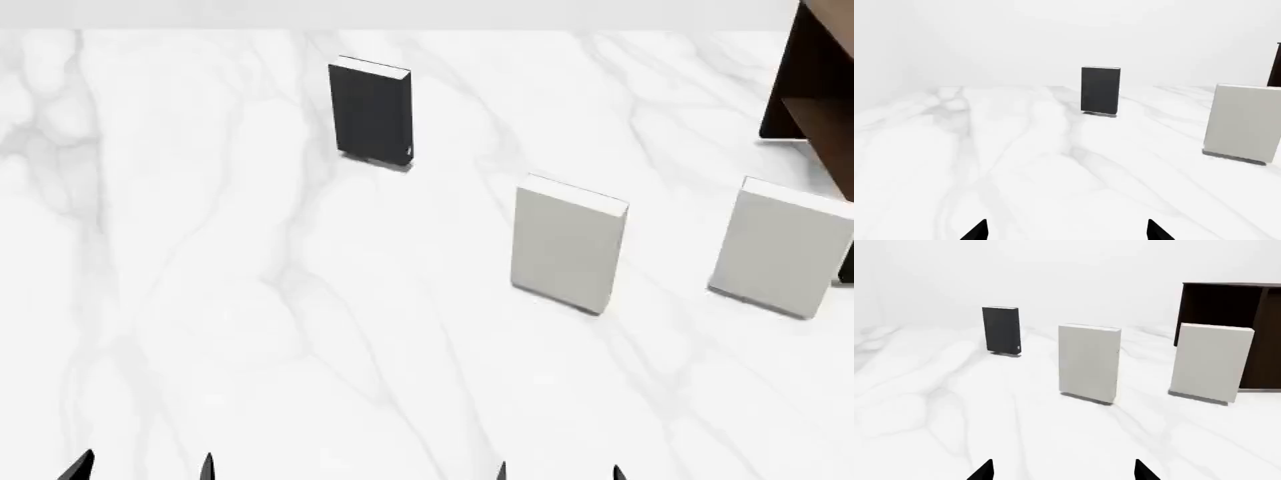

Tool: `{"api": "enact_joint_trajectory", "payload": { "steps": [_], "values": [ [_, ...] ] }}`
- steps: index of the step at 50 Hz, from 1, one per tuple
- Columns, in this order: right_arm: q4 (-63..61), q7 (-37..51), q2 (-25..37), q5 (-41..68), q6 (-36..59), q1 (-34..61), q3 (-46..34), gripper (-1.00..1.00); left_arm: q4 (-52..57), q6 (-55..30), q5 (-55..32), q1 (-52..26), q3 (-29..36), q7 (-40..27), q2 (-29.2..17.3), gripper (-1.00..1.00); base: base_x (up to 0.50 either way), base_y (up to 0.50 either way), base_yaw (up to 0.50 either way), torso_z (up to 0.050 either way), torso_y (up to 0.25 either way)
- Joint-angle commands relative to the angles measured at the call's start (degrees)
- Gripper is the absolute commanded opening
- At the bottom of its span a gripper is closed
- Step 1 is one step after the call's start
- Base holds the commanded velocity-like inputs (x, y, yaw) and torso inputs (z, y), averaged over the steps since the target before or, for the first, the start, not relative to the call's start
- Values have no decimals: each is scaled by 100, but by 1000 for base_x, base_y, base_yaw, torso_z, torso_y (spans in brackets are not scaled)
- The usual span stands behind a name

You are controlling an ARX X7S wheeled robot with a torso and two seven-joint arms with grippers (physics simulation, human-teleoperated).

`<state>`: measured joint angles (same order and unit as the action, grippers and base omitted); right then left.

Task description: Pick up the book on the left and place it on top of the shelf.

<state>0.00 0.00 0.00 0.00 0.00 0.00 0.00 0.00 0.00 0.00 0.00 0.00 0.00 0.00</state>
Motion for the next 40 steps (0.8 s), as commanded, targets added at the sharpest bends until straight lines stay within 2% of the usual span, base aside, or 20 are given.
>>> {"api": "enact_joint_trajectory", "payload": {
  "steps": [1, 25, 37, 40],
  "values": [
    [104, 185, 84, 40, 58, 78, -96, 100, -8, -22, -132, -14, 81, -105, -86, 100, 0, 0, 0, 0, 0],
    [-5, 486, 395, 387, 165, 61, -467, 100, 3, 34, -532, -14, 393, -427, -374, 100, 0, 0, 0, 0, 0],
    [9, 588, 454, 542, 180, 86, -516, 100, -20, 95, -612, -19, 486, -532, -456, 100, 0, -498, 0, 0, 0],
    [24, 656, 463, 525, 180, 102, -532, 100, -25, 104, -626, -20, 513, -552, -474, 100, 0, -138, 0, 0, 0]
  ]
}}
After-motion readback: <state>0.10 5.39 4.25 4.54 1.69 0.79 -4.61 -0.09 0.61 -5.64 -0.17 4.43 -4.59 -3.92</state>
